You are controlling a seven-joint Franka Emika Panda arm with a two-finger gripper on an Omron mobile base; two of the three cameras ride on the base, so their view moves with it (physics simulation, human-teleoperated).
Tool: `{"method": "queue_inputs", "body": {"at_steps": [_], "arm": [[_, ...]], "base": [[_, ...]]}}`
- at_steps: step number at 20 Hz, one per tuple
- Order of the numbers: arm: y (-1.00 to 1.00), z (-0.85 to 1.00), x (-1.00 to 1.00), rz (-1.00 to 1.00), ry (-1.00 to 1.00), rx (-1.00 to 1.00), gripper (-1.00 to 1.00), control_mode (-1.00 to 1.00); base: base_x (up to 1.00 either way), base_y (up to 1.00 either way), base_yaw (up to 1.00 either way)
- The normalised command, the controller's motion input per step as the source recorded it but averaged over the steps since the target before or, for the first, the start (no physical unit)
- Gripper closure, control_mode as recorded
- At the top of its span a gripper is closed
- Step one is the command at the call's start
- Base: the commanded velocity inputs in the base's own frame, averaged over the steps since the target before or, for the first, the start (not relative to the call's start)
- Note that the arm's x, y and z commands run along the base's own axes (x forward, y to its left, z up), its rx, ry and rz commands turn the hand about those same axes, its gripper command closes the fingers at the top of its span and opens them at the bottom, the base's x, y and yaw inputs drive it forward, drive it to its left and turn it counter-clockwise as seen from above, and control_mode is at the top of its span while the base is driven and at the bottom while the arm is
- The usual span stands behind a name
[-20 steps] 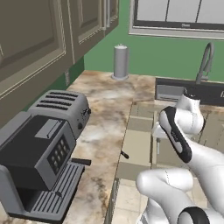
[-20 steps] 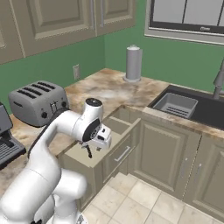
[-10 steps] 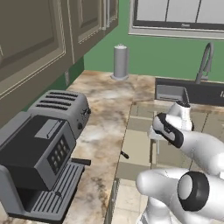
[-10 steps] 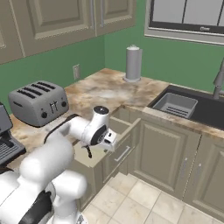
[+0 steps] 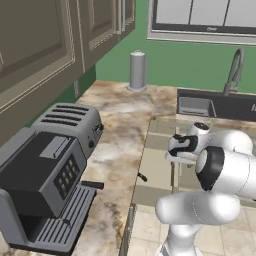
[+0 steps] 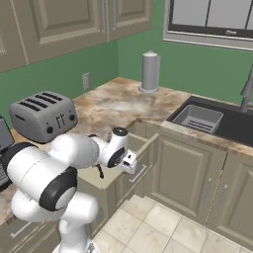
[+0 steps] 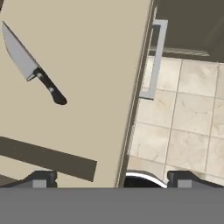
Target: Pick up the knife from the drawer and place it on the cutting board. Then place the meat from the plate to the cutting board.
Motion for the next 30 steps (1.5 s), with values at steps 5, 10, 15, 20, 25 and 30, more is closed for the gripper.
{"method": "queue_inputs", "body": {"at_steps": [5, 10, 15, 20, 25, 30], "arm": [[-0.03, -0.26, 0.36, -0.03, 0.04, 0.00, -1.00, -1.00], [0.00, -0.24, 0.36, -0.03, 0.06, 0.00, -1.00, -1.00], [-0.04, -0.30, 0.33, -0.03, 0.04, 0.00, -1.00, -1.00], [-0.17, -0.47, 0.19, -0.01, 0.00, 0.00, -1.00, -1.00], [-0.38, -0.48, 0.07, 0.00, 0.00, 0.01, -1.00, -1.00], [-0.84, -0.11, 0.00, 0.00, -0.06, 0.06, -1.00, -1.00]], "base": [[0.00, 0.00, 0.00], [0.00, 0.00, 0.00], [0.00, 0.00, 0.00], [0.00, 0.00, 0.00], [0.00, 0.00, 0.00], [0.00, 0.00, 0.00]]}}
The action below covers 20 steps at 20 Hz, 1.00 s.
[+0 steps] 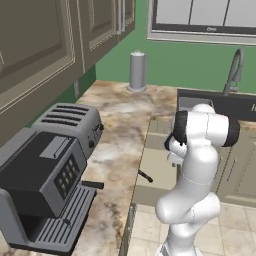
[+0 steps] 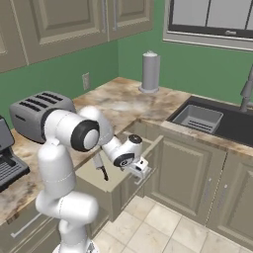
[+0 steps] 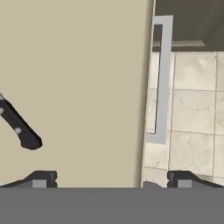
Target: Pick up the knife from the drawer and place it on the cutting board. Then place the meat from the plate to the cutting board.
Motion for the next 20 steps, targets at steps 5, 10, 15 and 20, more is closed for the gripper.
{"method": "queue_inputs", "body": {"at_steps": [5, 10, 15, 20], "arm": [[-1.00, -0.17, 0.00, 0.00, -0.08, 0.07, -1.00, -1.00], [-0.89, -0.19, -0.01, 0.00, -0.09, 0.00, -1.00, -1.00], [-0.77, 0.04, -0.01, 0.01, -0.09, 0.00, -1.00, -1.00], [-0.05, 1.00, -0.29, 0.04, -0.17, -0.02, -1.00, -1.00]], "base": [[0.00, 0.00, 0.00], [0.00, 0.00, 0.00], [0.00, 0.00, 0.00], [0.00, 0.00, 0.00]]}}
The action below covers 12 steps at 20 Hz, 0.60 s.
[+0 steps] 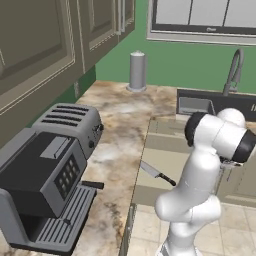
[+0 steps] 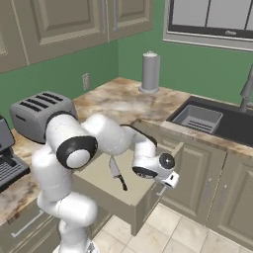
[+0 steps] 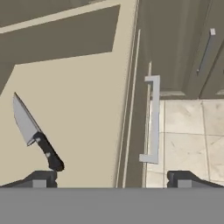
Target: Pick up the knife from the drawer and place it on the cutting board. Then place the meat from the plate to the cutting board.
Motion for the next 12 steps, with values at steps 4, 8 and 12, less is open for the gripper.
{"method": "queue_inputs", "body": {"at_steps": [4, 8, 12], "arm": [[0.00, 1.00, -0.34, 0.06, -0.16, -0.06, -1.00, -1.00], [0.26, 1.00, -0.33, 0.14, -0.04, -0.15, -1.00, -1.00], [0.33, 1.00, -0.31, 0.14, 0.00, -0.19, -1.00, -1.00]], "base": [[0.00, 0.00, 0.00], [0.00, 0.00, 0.00], [0.00, 0.00, 0.00]]}}
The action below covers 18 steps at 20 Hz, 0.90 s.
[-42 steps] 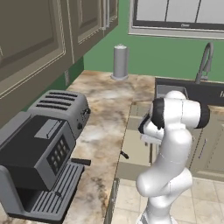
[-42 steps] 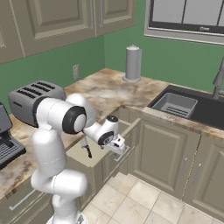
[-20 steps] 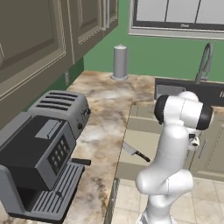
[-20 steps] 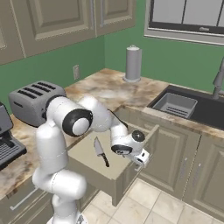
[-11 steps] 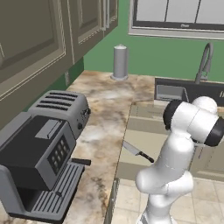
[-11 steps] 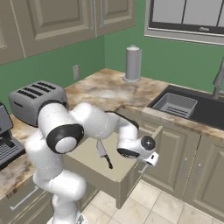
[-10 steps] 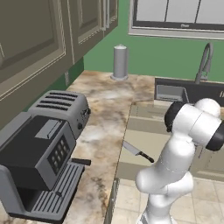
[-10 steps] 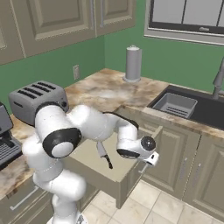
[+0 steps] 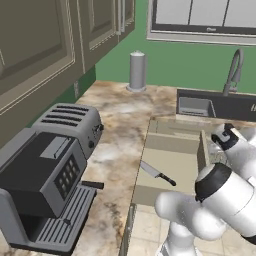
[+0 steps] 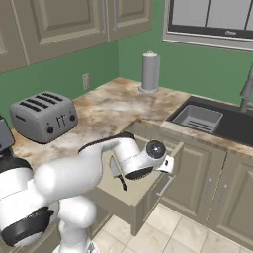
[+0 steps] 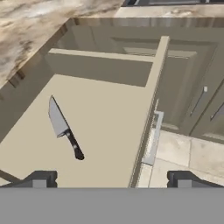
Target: Pick up the knife from the drawer and place it on the cutting board. Then place the meat from the plate to the cutting board.
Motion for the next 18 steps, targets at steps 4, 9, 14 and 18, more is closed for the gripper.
{"method": "queue_inputs", "body": {"at_steps": [4, 9, 14, 18], "arm": [[0.41, 0.74, -0.46, 0.17, 0.07, -0.19, -1.00, -1.00], [0.33, 0.17, -0.26, 0.21, 0.02, -0.06, -1.00, -1.00], [0.52, 0.00, -0.19, 0.42, 0.03, 0.00, -1.00, -1.00], [0.57, 0.00, -0.07, 0.41, 0.04, -0.03, -1.00, -1.00]], "base": [[0.00, 0.00, 0.00], [0.00, 0.00, 0.00], [0.00, 0.00, 0.00], [0.00, 0.00, 0.00]]}}
